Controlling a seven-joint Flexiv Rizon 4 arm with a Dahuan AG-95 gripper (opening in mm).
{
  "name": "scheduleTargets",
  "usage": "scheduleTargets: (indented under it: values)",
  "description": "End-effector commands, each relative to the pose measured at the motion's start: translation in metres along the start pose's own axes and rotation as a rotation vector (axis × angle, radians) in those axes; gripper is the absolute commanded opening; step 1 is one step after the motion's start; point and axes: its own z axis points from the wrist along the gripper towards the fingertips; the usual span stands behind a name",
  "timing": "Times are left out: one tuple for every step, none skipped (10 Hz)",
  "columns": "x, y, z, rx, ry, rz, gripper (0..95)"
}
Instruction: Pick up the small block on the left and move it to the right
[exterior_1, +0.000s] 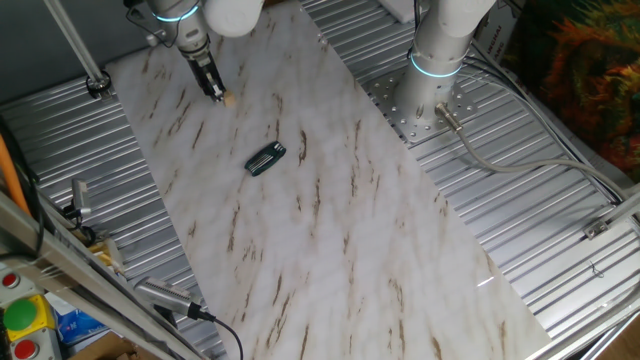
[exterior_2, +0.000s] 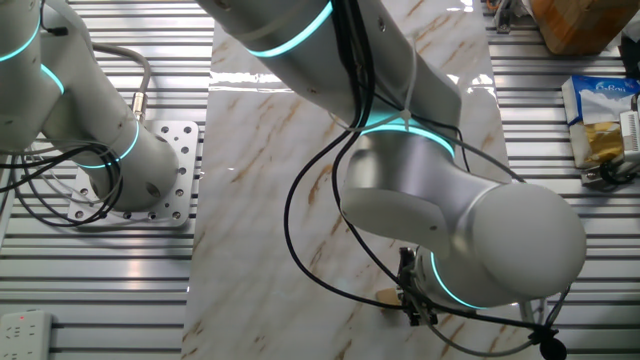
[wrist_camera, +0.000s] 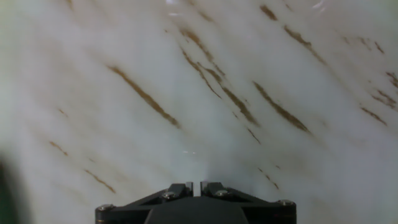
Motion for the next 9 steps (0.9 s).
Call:
scheduleTargets:
  values:
    - [0.000, 0.000, 0.001, -0.002, -0.002, 0.000, 76.0]
    - [0.000, 0.000, 0.001, -0.002, -0.002, 0.000, 76.0]
    - [0.000, 0.000, 0.001, -0.002, -0.002, -0.001, 76.0]
    - [0.000, 0.000, 0.001, -0.001, -0.001, 0.000, 76.0]
    - [0.002, -0.001, 0.003, -0.001, -0.001, -0.002, 76.0]
    - [0.004, -0.001, 0.004, -0.001, -0.001, -0.003, 76.0]
    - [0.010, -0.001, 0.007, 0.001, -0.002, -0.008, 76.0]
    - [0.014, -0.001, 0.010, 0.002, -0.001, -0.009, 76.0]
    - [0.021, -0.001, 0.013, 0.005, -0.001, -0.012, 76.0]
